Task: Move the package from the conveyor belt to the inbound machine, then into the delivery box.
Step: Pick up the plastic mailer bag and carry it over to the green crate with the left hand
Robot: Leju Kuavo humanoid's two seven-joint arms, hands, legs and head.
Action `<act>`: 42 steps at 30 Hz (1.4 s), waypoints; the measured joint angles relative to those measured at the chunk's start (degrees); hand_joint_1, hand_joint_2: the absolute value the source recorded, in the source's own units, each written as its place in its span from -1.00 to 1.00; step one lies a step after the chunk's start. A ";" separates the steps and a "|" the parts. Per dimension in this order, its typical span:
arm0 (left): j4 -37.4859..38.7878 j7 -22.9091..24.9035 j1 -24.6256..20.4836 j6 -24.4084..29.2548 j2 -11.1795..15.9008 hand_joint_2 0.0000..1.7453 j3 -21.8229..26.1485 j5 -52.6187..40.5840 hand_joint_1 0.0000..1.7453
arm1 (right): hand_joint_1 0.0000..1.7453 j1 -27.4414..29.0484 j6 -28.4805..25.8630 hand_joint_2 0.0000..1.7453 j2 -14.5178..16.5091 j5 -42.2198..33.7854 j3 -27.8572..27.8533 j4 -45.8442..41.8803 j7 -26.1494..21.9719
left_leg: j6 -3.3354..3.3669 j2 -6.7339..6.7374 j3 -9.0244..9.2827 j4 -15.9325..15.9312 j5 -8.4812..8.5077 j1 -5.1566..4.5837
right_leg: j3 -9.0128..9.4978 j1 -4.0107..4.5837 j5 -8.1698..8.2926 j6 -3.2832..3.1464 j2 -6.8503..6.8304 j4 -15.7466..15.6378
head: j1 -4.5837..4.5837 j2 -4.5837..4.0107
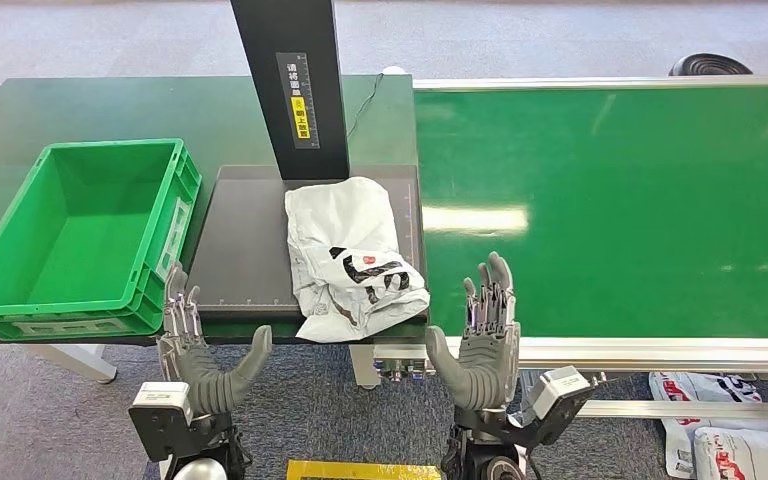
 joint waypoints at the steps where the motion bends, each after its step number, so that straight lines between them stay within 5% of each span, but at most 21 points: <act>1: 0.09 0.00 -0.22 -0.23 0.14 1.00 0.31 -0.64 -1.00 | -1.00 0.35 -0.01 1.00 0.00 0.11 0.01 0.01 0.00 | 0.00 0.00 0.00 0.00 0.00 0.00 | 0.00 0.00 0.00 0.00 0.00 0.00 | 0.00 0.00; 7: 0.15 0.48 -3.48 0.59 1.87 1.00 1.86 -6.64 -1.00 | -1.00 0.79 0.22 1.00 0.00 0.78 0.31 0.02 0.00 | 0.01 0.00 0.01 0.00 0.03 0.00 | 0.02 0.00 0.01 0.00 -0.01 0.00 | 0.00 0.00; 11: 1.86 5.79 -10.44 -3.88 5.21 1.00 2.05 -14.33 -1.00 | -1.00 0.51 1.29 1.00 -0.02 1.14 0.68 0.01 -0.01 | 0.02 -0.11 0.01 0.00 0.19 0.00 | 0.02 0.00 0.07 -0.04 -0.07 0.00 | 0.01 0.00; 18: 21.82 14.02 -38.34 -21.31 12.05 1.00 -0.99 -26.51 -1.00 | -1.00 -0.30 2.26 1.00 -0.04 1.77 0.85 -0.01 -0.08 | -0.10 -0.23 -0.07 0.01 0.56 0.00 | -0.08 0.01 0.49 -0.14 -0.13 0.01 | -0.01 0.00; 23: 39.04 17.32 -57.10 -30.08 12.38 1.00 -5.79 -32.23 -1.00 | -1.00 -0.23 1.81 1.00 -0.09 2.45 0.60 -0.49 -0.09 | -0.05 -0.15 -0.11 0.03 0.64 -0.01 | -0.12 0.00 0.58 -0.11 -0.10 0.01 | 0.00 0.00; 28: 50.49 19.34 -68.94 -41.73 11.22 1.00 -11.30 -35.94 -1.00 | -1.00 -0.01 0.68 1.00 -0.36 2.58 0.36 -2.02 -0.11 | -0.05 -0.06 -0.22 0.03 0.63 -0.01 | -0.25 0.00 0.58 -0.11 -0.04 0.01 | -0.01 0.00; 35: 58.55 20.37 -75.90 -51.49 8.61 1.00 -15.67 -36.63 -1.00 | -1.00 0.19 0.39 1.00 -0.55 2.55 0.13 -3.22 -0.11 | -0.04 -0.01 -0.29 0.03 0.63 -0.01 | -0.30 0.00 0.58 -0.11 -0.02 0.01 | -0.01 0.00; 42: 62.64 21.42 -77.56 -64.81 7.24 1.00 -18.13 -35.89 -1.00 | -1.00 0.09 0.50 1.00 -0.55 2.74 0.20 -3.32 -0.11 | -0.05 -0.01 -0.29 0.02 0.63 -0.01 | -0.29 0.00 0.58 -0.11 -0.03 0.01 | 0.00 0.00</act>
